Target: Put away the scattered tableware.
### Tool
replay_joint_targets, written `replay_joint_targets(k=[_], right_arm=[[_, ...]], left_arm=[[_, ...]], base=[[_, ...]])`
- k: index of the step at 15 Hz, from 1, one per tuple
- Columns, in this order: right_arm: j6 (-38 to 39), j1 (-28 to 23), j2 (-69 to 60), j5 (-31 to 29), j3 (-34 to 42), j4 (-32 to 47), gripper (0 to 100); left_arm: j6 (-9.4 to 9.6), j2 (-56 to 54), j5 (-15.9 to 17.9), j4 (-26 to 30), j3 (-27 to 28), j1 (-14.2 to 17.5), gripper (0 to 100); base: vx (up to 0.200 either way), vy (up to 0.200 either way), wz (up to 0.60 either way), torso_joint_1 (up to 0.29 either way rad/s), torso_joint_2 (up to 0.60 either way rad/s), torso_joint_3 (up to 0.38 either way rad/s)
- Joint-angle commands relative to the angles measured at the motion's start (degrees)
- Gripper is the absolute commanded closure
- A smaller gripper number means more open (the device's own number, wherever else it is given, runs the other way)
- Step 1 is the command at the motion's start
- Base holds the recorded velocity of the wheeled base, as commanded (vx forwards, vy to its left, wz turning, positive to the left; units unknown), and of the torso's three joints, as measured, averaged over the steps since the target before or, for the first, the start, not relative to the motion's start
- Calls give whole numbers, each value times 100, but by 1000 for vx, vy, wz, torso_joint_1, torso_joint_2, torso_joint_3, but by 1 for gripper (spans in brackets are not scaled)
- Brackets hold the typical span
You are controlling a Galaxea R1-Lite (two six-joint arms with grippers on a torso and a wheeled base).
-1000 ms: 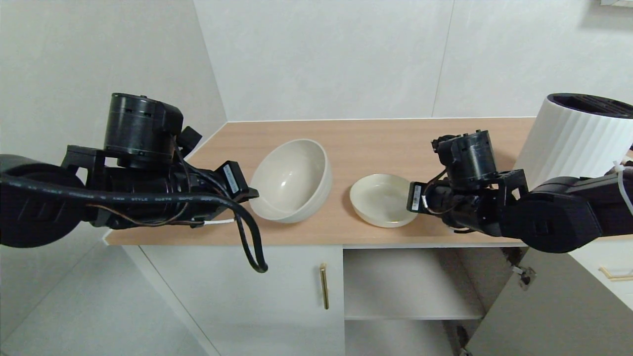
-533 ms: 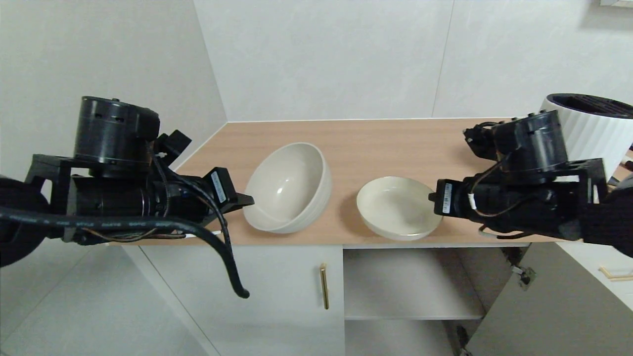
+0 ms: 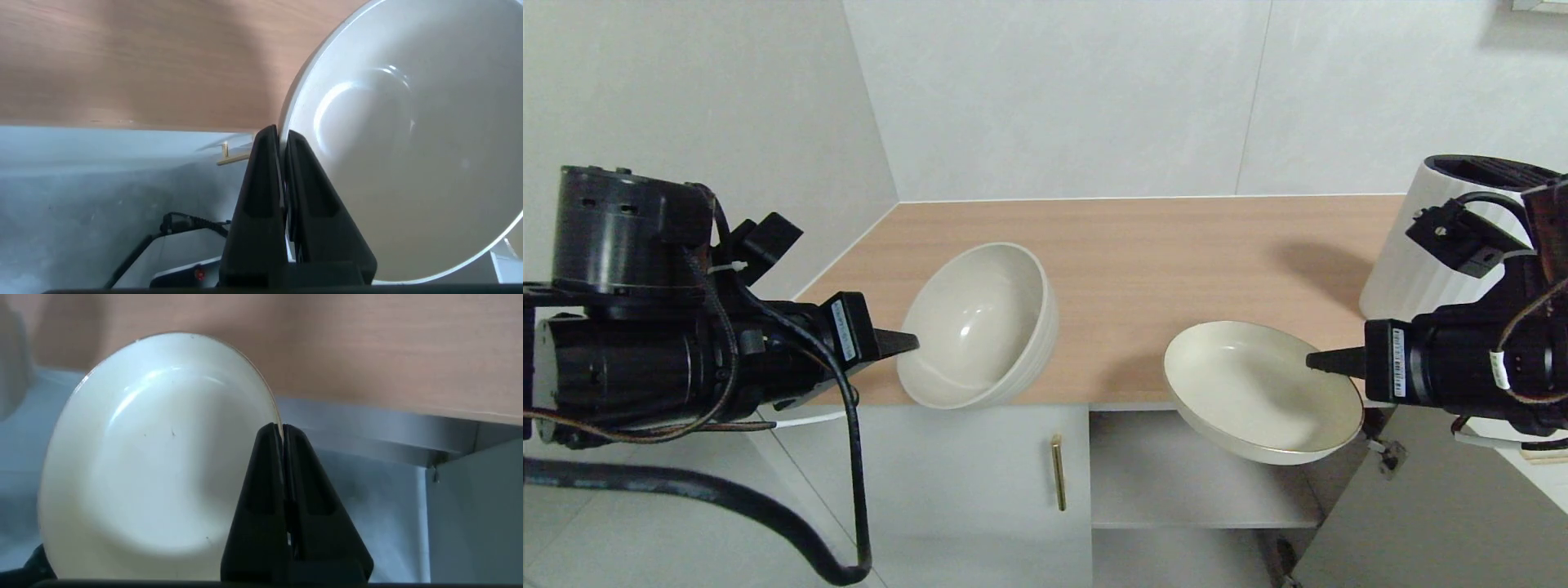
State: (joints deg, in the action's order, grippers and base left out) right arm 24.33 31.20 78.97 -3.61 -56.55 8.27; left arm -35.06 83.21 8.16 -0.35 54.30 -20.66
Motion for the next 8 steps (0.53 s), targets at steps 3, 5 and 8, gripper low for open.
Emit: replay_joint_targets(k=[3, 5, 8], right_arm=[[-16, -8, 4, -17, 101, -9, 100], [-25, -8, 31, -17, 118, -9, 100], [-34, -8, 57, -17, 118, -18, 100]], left_arm=[[-10, 11, -7, 9, -7, -69, 100], [8, 11, -7, 9, -7, -87, 100], [26, 28, 2, 9, -16, -87, 100]], base=[[-133, 0, 0, -2, 2, 5], [-100, 0, 0, 9, 4, -1], [0, 0, 0, 0, 0, 0]])
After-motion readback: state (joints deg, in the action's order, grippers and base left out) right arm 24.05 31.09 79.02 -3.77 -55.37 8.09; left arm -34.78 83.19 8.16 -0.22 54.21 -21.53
